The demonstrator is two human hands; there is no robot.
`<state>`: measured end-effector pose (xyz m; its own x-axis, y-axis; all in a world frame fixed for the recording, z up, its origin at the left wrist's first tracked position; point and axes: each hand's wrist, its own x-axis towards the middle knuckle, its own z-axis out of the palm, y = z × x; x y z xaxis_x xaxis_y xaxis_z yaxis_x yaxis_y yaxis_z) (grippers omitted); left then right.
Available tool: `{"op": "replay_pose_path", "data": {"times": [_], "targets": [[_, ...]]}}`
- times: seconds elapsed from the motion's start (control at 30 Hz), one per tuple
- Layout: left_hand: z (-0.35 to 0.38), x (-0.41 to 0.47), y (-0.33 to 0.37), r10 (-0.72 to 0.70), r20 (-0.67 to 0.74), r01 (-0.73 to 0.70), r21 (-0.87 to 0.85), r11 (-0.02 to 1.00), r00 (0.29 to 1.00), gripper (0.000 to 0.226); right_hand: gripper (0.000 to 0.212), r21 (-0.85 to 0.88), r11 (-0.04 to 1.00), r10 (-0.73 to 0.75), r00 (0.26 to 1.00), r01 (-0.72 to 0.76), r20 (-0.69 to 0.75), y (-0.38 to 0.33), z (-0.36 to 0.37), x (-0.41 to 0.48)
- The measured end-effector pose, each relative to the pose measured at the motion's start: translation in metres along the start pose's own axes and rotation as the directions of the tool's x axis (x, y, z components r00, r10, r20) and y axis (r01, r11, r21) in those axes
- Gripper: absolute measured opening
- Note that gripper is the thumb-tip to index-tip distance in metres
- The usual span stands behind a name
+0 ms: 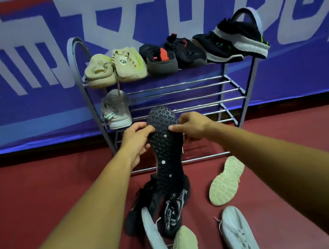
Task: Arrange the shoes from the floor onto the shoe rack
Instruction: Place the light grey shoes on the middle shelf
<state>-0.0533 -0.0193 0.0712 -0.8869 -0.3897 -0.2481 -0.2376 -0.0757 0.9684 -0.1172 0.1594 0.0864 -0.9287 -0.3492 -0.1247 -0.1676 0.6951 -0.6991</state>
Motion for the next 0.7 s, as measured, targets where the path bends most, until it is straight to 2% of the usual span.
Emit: {"op": "replay_pose_path", "data": {"times": [0.1, 0.17, 0.23, 0.33, 0.43, 0.5, 0.57, 0.6, 0.67, 0.7], "targets": [[-0.01, 0.002, -0.007, -0.063, 0.024, 0.067, -0.202, 0.977, 0.998, 0.018, 0.036, 0.184, 0.983, 0.004, 0.998, -0.015, 0.062, -0.004, 0.001, 0.011], [-0.014, 0.002, -0.012, -0.075, 0.021, 0.078, -0.254, 0.964, 0.997, 0.022, 0.033, 0.308, 0.951, -0.027, 0.993, -0.01, 0.117, 0.0, 0.007, 0.013], [-0.017, -0.003, -0.017, -0.06, 0.009, 0.06, -0.263, 0.963, 0.998, 0.025, 0.027, 0.348, 0.937, -0.071, 0.988, 0.018, 0.14, 0.002, 0.015, 0.01], [-0.022, -0.012, -0.017, -0.012, 0.004, 0.012, -0.279, 0.96, 1.0, 0.028, 0.021, 0.31, 0.948, -0.111, 0.986, 0.067, 0.124, -0.004, 0.019, 0.004], [-0.023, -0.02, -0.007, 0.045, 0.025, -0.036, -0.282, 0.959, 0.999, 0.031, 0.016, 0.411, 0.912, -0.067, 0.98, -0.017, 0.189, -0.009, 0.006, -0.005], [-0.024, -0.024, -0.001, 0.076, 0.052, -0.059, -0.28, 0.958, 0.996, 0.033, 0.006, 0.547, 0.829, -0.026, 0.969, -0.117, 0.246, -0.009, -0.008, -0.012], [-0.025, -0.029, 0.003, 0.101, 0.074, -0.076, -0.284, 0.956, 0.992, 0.035, 0.008, 0.633, 0.753, 0.003, 0.963, -0.18, 0.271, -0.006, -0.02, -0.02], [-0.024, -0.032, 0.004, 0.111, 0.088, -0.081, -0.29, 0.954, 0.99, 0.036, 0.019, 0.645, 0.739, 0.016, 0.962, -0.194, 0.272, -0.005, -0.024, -0.023], [-0.02, -0.038, 0.008, 0.128, 0.136, -0.082, -0.301, 0.95, 0.982, 0.037, 0.039, 0.614, 0.768, 0.025, 0.967, -0.181, 0.254, -0.004, -0.029, -0.027], [-0.017, -0.042, 0.01, 0.134, 0.168, -0.08, -0.295, 0.952, 0.977, 0.036, 0.039, 0.599, 0.785, 0.016, 0.971, -0.16, 0.239, -0.004, -0.03, -0.029]]}}
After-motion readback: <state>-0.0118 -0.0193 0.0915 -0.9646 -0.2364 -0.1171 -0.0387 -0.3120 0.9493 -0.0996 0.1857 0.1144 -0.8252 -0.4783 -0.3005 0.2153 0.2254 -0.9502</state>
